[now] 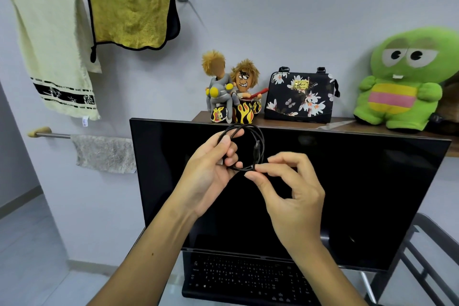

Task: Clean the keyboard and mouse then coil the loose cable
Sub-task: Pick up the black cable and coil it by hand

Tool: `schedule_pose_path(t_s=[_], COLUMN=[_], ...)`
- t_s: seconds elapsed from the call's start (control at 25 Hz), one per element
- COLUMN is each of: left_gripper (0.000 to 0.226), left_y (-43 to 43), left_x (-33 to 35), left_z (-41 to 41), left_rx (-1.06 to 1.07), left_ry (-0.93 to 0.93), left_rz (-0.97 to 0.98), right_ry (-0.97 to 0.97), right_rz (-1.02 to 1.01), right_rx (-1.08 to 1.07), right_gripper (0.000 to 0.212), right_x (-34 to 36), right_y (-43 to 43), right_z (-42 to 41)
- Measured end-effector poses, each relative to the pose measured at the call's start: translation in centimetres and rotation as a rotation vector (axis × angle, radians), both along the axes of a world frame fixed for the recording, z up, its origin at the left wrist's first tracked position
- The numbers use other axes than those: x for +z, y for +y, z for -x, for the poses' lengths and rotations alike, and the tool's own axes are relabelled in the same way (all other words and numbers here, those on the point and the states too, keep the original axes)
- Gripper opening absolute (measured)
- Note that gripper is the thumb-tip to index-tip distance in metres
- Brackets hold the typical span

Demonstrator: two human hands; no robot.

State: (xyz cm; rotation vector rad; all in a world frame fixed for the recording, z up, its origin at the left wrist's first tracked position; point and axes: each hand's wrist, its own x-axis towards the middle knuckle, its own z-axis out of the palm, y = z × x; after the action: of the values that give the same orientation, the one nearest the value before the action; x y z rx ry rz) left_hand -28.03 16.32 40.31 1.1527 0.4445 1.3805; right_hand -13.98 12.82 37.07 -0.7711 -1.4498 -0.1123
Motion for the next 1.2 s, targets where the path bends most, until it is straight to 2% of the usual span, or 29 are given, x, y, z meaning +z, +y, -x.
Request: schedule_pose_path(t_s=[0.12, 0.24, 0.36, 0.48, 0.56, 0.68, 0.8, 0.92, 1.04, 1.2], left_gripper=[0.03, 0.029, 0.028, 0.028, 0.027, 0.027, 0.027, 0.027, 0.028, 0.029], left_y=[0.0, -0.1, 0.0, 0.6, 1.0, 1.5, 1.5, 1.3, 1.1, 0.6], left_x=[0.1, 0.2, 0.2, 0.2, 0.2, 0.1, 0.1, 0.2, 0.3, 0.3], left_z=[-0.2, -0.6, -1.0, -0.7, -0.2, 0.4, 0.5, 0.5, 0.7, 0.7], left_rx=[0.007, 0.003, 0.041, 0.106, 0.126, 0.116, 0.098, 0.091, 0.079, 0.05], left_ry=[0.045, 0.063, 0.04, -0.039, -0.113, -0.181, -0.205, -0.201, -0.208, -0.189], left_rz=[-0.015, -0.05, -0.036, 0.035, 0.088, 0.15, 0.182, 0.19, 0.194, 0.167], right_ry=[-0.025, 0.114, 0.241, 0.283, 0.218, -0.002, -0.176, -0.23, -0.145, 0.106], right_rz=[0.301, 0.536, 0.555, 0.591, 0.585, 0.541, 0.426, 0.295, 0.255, 0.474], right_rx=[0.119, 0.343, 0.493, 0.55, 0.533, 0.463, 0.287, 0.135, 0.118, 0.302], right_gripper=[0.009, 0.012, 0.017, 0.026, 0.032, 0.04, 0.02, 0.01, 0.004, 0.007], right_x=[0.6, 0.9, 1.1, 1.0, 0.6, 0.4, 0.3, 0.2, 0.7, 1.4], right_y=[0.4, 1.0, 1.1, 1.2, 1.3, 1.1, 1.2, 1.4, 1.2, 1.3], right_z=[0.2, 0.4, 0.8, 0.5, -0.1, -0.3, -0.2, -0.2, 0.1, 0.5])
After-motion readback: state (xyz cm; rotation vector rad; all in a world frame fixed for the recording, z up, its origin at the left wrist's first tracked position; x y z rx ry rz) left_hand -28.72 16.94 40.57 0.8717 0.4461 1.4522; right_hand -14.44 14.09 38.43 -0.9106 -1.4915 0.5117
